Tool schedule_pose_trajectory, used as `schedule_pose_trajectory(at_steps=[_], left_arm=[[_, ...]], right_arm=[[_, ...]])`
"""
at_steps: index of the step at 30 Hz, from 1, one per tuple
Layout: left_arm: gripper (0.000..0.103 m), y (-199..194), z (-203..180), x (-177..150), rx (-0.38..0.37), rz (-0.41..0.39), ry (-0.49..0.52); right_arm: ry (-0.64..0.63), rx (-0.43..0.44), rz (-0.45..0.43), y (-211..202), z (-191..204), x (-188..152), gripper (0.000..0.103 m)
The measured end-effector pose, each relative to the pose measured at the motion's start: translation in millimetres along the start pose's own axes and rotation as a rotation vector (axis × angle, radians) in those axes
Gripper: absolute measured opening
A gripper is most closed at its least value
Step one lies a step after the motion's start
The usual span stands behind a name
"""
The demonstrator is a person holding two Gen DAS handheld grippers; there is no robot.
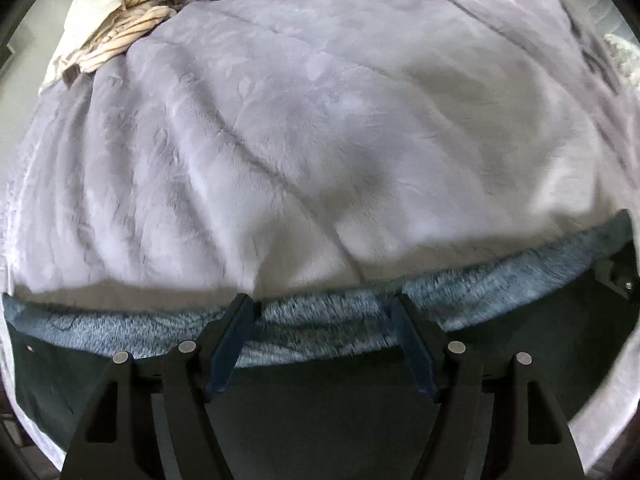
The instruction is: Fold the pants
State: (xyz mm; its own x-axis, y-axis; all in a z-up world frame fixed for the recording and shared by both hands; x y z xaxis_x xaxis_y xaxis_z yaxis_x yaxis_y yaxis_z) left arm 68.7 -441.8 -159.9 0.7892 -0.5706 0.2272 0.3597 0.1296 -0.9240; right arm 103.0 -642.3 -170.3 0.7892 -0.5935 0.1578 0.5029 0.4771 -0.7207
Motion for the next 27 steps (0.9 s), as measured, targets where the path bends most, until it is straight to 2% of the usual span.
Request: schedule_pose_trajectory(at_steps=[1, 2, 3, 7, 8, 11, 12, 17, 21, 25, 27], left_arm=[[0.074, 5, 1, 3, 0.005, -0.001, -0.009], [0.081, 8, 3, 4, 0.007, 0.000, -0.018], [0.084, 12, 8, 7, 0.011, 0.004, -0.036], [0.084, 18, 44, 3, 0.009, 0.047, -0.105], [0.083, 18, 48, 7, 0.010, 0.047, -0.112], [0.083, 8, 72, -2, 0.029, 0.028, -0.104], [0.083, 5, 80, -6, 0.038, 0.023, -0.097], [0.083, -6, 121, -43, 0.082, 0.048, -0.082], [0.083, -14, 147, -80, 0.116, 0.096, -0.092], [0.083, -18, 166, -119, 0.108, 0.143, -0.114], [0.083, -19, 179, -133, 0.097, 0.151, -0.127]], right_arm=[[-0.002, -0.052, 0.011, 12, -6, 4, 0.020], [-0.001, -0.068, 0.006, 15, -10, 4, 0.018], [0.008, -0.078, -0.013, 15, -16, 8, 0.016], [0.081, -0.162, -0.093, -8, -44, 22, 0.020], [0.135, -0.129, -0.120, -20, -52, 23, 0.022], [0.250, -0.047, -0.174, -51, -67, 12, 0.041], [0.272, -0.039, -0.186, -59, -72, 6, 0.045], [0.366, 0.050, -0.184, -87, -74, -47, 0.048], [0.405, 0.086, -0.149, -81, -57, -85, 0.049], [0.378, 0.107, -0.082, -62, -24, -109, 0.049], [0.313, 0.114, -0.034, -51, 3, -115, 0.049]])
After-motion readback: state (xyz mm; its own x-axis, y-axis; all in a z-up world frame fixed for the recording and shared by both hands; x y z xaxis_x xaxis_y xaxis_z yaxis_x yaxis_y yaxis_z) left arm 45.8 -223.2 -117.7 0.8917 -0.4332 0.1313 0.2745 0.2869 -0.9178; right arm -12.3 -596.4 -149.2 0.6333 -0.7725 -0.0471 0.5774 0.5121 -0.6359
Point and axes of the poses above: each gripper's, at about its wrist camera, not at the fingertips, and y roughly the way its jaws point, z to its left, x to its top, the point moved 6 cm from there along y, roughly the way its jaws point, and after that the axes turned 14 degrees about x, right-handed, at the moved point
